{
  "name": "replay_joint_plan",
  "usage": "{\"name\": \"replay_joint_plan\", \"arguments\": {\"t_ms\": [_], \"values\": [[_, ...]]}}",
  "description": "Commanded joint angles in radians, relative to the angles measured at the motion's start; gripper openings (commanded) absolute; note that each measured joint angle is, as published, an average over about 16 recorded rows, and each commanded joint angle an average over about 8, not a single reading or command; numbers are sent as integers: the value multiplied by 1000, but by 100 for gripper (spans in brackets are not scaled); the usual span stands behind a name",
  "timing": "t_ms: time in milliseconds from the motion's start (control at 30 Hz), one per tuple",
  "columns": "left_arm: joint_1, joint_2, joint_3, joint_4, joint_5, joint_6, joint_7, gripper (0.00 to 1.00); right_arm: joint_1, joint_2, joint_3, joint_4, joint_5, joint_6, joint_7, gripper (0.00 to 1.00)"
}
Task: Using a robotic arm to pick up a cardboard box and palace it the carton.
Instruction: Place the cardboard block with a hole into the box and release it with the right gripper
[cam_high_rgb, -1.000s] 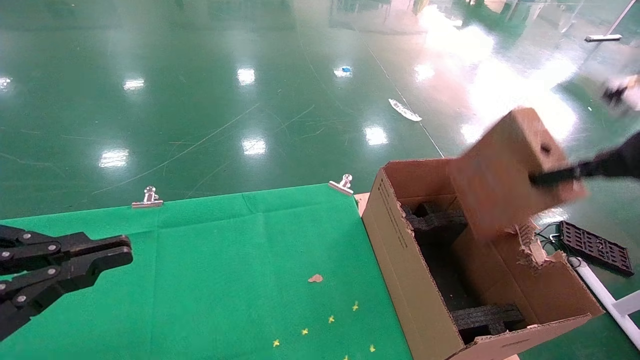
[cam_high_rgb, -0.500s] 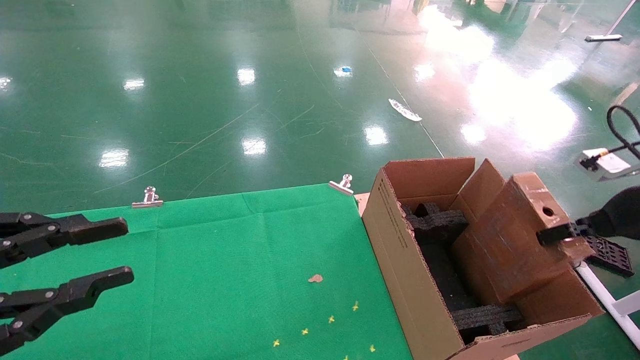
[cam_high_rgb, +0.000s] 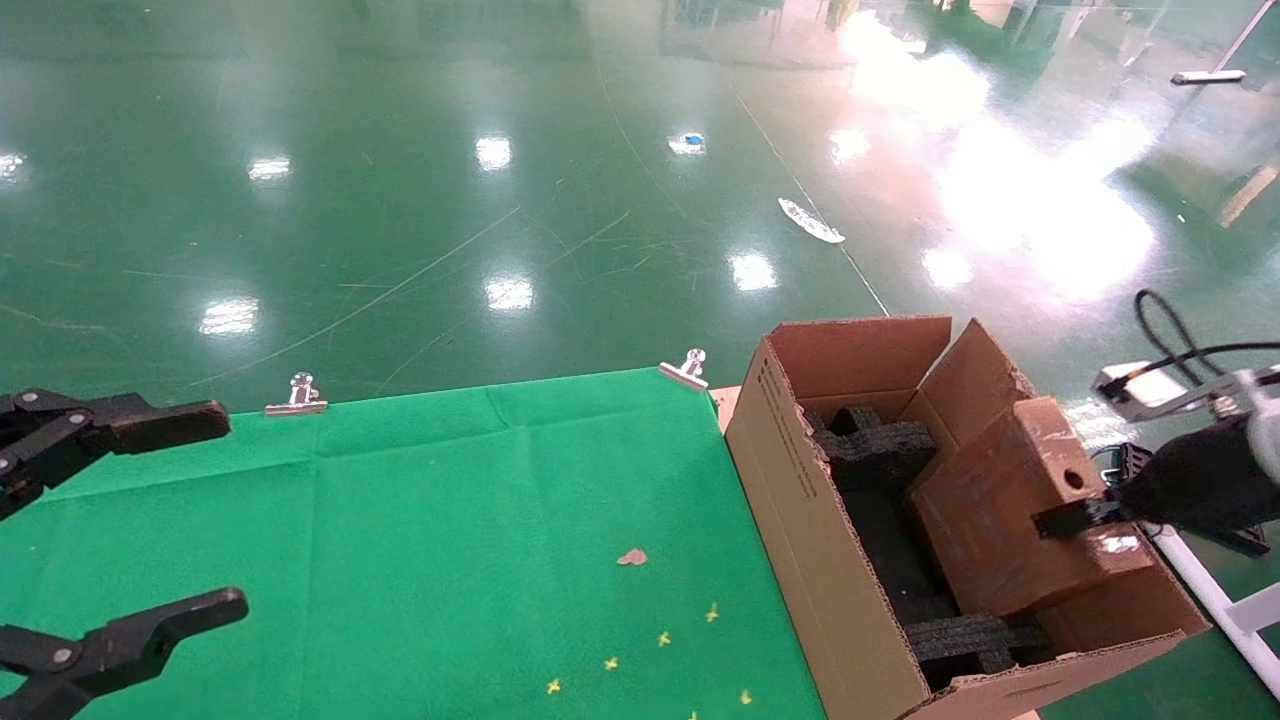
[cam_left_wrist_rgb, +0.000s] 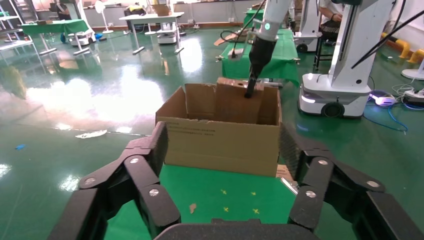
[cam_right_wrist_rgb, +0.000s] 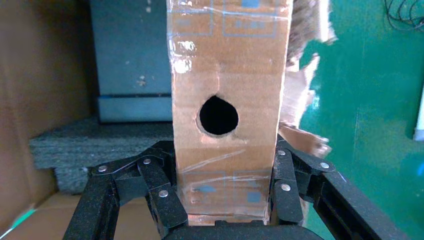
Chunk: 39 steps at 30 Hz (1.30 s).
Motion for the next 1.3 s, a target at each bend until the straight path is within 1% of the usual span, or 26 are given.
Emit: {"name": "replay_joint_plan", "arguments": {"t_ms": [33,167,300,433,567,700,833,1000,1300], "values": [[0,0,0,0,0,0,0,100,-32,-8,-7,2,7,24,12,0],[0,0,0,0,0,0,0,100,-106,-18,-9,2,40,95,15,0],[0,0,1,0,0,0,0,100,-202,-32,-6,4,89,183,-6,0],[0,0,1,0,-1,0,0,100,-294,-54,1,-7,136,264,-45,0],[0,0,1,0,-1,0,1,100,-356,-67,17,-26,180,316,-101,0],[0,-1,1,0,-1,-1,1,100,-387,-68,37,-43,217,335,-167,50],[0,-1,2,0,-1,-1,1,100,-396,-69,52,-65,239,326,-215,100],[0,-1,2,0,-1,-1,1,100,-394,-74,60,-97,251,307,-242,100],[-1,-1,2,0,-2,-1,1,100,-378,-85,66,-129,254,283,-255,100]]}}
